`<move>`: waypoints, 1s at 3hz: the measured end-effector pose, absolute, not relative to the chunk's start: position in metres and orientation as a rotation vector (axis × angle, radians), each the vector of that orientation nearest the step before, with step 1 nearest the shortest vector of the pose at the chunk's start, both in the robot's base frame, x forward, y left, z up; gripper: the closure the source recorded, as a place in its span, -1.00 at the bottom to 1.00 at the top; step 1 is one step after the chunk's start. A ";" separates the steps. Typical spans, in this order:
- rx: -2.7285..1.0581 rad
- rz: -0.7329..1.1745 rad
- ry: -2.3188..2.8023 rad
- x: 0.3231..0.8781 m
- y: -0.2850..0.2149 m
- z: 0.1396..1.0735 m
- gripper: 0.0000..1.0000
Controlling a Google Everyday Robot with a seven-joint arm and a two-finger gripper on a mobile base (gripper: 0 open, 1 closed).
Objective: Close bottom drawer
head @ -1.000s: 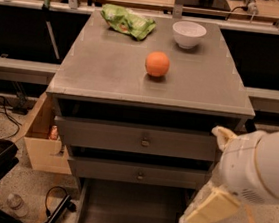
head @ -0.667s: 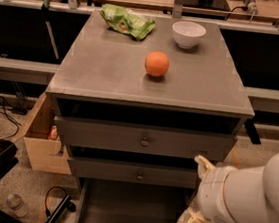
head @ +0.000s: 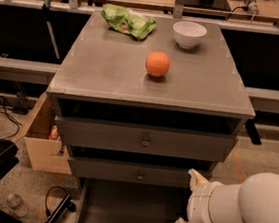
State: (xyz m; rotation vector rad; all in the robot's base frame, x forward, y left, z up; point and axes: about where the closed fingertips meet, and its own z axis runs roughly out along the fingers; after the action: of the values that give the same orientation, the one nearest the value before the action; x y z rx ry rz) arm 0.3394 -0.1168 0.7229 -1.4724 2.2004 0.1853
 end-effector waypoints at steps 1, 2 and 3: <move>-1.478 0.206 2.182 0.342 -0.115 0.672 -1.00; -1.471 0.190 2.077 0.363 -0.136 0.617 -1.00; -1.517 0.142 1.975 0.383 -0.175 0.572 -1.00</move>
Offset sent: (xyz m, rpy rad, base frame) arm 0.0484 -0.0461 -0.2350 0.1656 -0.1964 0.2370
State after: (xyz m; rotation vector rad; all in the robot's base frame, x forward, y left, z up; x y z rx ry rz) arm 0.3830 -0.1750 0.5720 -1.5174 1.9755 0.1424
